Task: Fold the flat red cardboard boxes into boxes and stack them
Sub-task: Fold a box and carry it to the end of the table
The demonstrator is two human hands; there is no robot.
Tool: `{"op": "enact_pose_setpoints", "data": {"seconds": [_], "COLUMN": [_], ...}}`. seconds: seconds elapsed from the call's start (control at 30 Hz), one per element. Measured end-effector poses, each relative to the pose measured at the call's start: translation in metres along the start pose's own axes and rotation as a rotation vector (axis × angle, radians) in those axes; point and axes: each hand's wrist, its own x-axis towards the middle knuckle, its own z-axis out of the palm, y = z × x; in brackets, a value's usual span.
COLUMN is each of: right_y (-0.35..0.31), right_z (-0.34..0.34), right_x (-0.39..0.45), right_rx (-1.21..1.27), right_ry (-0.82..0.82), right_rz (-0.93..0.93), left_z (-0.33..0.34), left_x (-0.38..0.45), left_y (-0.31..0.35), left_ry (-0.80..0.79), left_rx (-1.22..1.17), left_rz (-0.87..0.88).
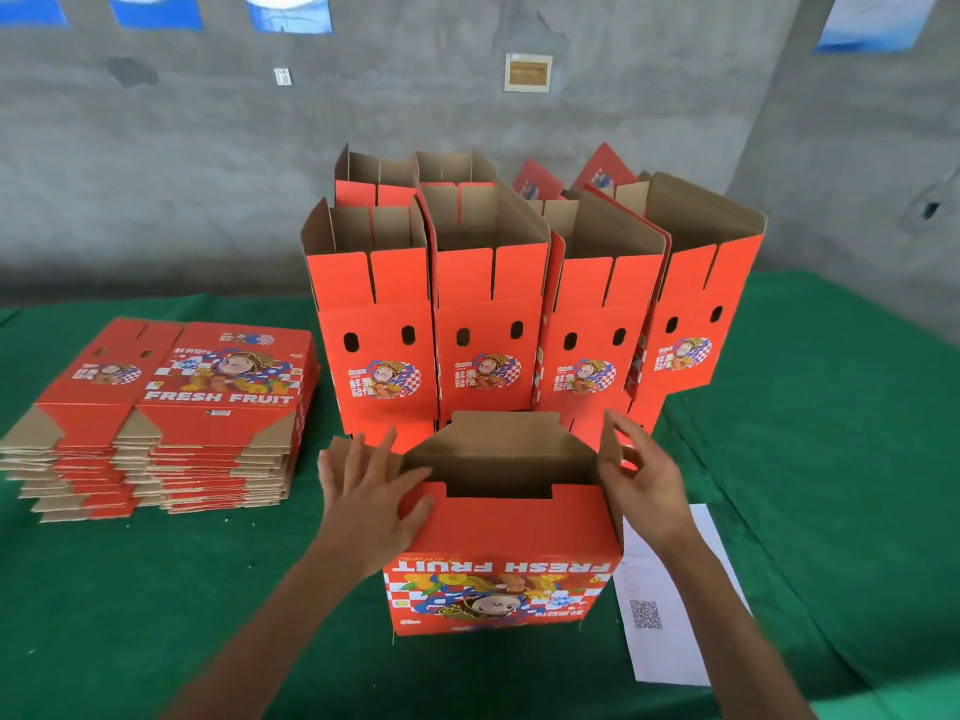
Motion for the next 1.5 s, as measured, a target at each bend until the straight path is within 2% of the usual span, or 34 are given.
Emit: {"op": "enact_pose_setpoints", "data": {"seconds": [0.1,0.17,0.3,0.4,0.5,0.57,0.7,0.77,0.8,0.87,1.0,1.13,1.2,1.27,1.37,1.43,1.5], "right_y": [0.0,0.002,-0.003,-0.009,-0.016,-0.021,-0.024,-0.024,-0.025,-0.028,-0.038,-0.038,-0.029,-0.019,-0.005,0.003,0.005], "right_z": [0.015,0.021,0.021,0.021,0.025,0.026,0.028,0.032,0.035,0.041,0.039,0.038,0.047,0.055,0.051,0.044,0.039], "right_x": [-0.018,-0.026,-0.025,-0.024,-0.018,-0.011,-0.002,-0.001,0.0,0.003,0.022,0.041,0.035,0.025,0.018,0.015,0.009], "right_rx": [-0.047,-0.15,-0.152,-0.115,-0.019,0.039,0.041,-0.03,-0.053,-0.052,0.043,0.004,-0.094,-0.254,-0.461,-0.441,-0.334], "right_ry": [-0.109,-0.167,-0.167,-0.192,-0.233,-0.237,-0.218,-0.162,-0.135,-0.092,-0.084,-0.019,0.092,0.104,-0.151,-0.306,-0.325], "right_rz": [-0.158,-0.211,-0.128,-0.066,0.013,0.041,0.088,0.11,0.124,0.167,0.271,0.394,0.336,0.201,0.034,-0.033,-0.108], "left_z": [-0.003,-0.005,-0.004,0.003,0.013,0.016,0.013,0.008,0.005,0.002,-0.001,0.01,0.013,0.017,0.021,0.021,0.018], "left_x": [0.003,0.001,-0.001,-0.003,-0.005,-0.003,0.005,0.012,0.016,0.025,0.029,0.023,0.024,0.029,0.036,0.038,0.036], "left_y": [0.018,0.025,0.029,0.028,0.025,0.025,0.024,0.026,0.027,0.029,0.028,0.021,0.022,0.025,0.025,0.022,0.022], "left_ry": [0.1,0.153,0.484,0.576,0.492,0.437,0.373,0.23,0.174,0.165,0.18,0.145,0.094,0.091,0.079,0.06,0.052], "left_rx": [0.072,-0.037,-0.488,-0.525,-0.407,-0.525,-0.716,-0.826,-0.847,-0.802,-0.878,-0.766,-0.636,-0.504,-0.428,-0.494,-0.602], "left_rz": [-0.172,-0.227,-0.066,0.114,0.366,0.423,0.324,0.182,0.124,0.078,0.072,0.184,0.234,0.281,0.278,0.22,0.181]}}
